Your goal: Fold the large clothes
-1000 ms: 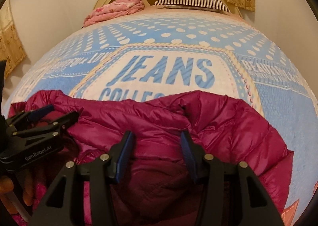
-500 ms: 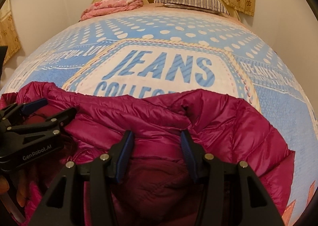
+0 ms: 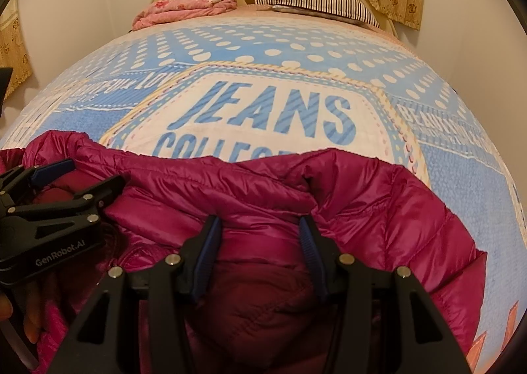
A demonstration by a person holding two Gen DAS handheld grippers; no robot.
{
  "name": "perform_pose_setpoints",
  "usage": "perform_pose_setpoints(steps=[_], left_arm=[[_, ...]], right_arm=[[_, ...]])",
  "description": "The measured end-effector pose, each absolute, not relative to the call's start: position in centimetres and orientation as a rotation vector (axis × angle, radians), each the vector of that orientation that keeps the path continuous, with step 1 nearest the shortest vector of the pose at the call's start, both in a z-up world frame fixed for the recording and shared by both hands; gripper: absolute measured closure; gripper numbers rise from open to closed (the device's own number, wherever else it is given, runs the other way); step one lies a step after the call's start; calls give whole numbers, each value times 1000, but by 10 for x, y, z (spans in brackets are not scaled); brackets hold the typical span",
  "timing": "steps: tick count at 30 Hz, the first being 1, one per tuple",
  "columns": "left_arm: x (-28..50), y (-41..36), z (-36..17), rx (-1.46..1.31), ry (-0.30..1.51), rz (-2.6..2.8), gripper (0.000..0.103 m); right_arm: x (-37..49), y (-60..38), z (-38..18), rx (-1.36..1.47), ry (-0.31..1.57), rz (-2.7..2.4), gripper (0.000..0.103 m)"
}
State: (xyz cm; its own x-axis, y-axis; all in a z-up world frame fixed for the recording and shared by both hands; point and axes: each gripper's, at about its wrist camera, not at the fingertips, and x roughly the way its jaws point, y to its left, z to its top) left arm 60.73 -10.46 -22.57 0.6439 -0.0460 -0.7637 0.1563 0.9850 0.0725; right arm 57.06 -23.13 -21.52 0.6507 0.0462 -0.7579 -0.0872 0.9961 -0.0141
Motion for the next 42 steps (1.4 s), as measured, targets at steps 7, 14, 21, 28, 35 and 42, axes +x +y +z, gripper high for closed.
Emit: perform_pose_setpoints(steps=[7,14,21,28,35,42], left_arm=[[607,-106,-226,139,863,-115,24],[607,-105,-226,140,863,-115,24],[607,-105,-226,143,862,-114,24],[608,-105,-226,151,861,-110,23],[598,-102,-201,229,851,-91,20],[495,-26,-159,184,787,-115,20]], right_arm=[[571,-231,-215,-52,859,76,50],[571,-231,-215,-53,859,77,50],[571,-231,-215,-52,859,78,50],[571,-232,-215,-53,858,78,50],[570,-234,-205,-88,875,114,48],[496,-289,-168,43,842,107,28]])
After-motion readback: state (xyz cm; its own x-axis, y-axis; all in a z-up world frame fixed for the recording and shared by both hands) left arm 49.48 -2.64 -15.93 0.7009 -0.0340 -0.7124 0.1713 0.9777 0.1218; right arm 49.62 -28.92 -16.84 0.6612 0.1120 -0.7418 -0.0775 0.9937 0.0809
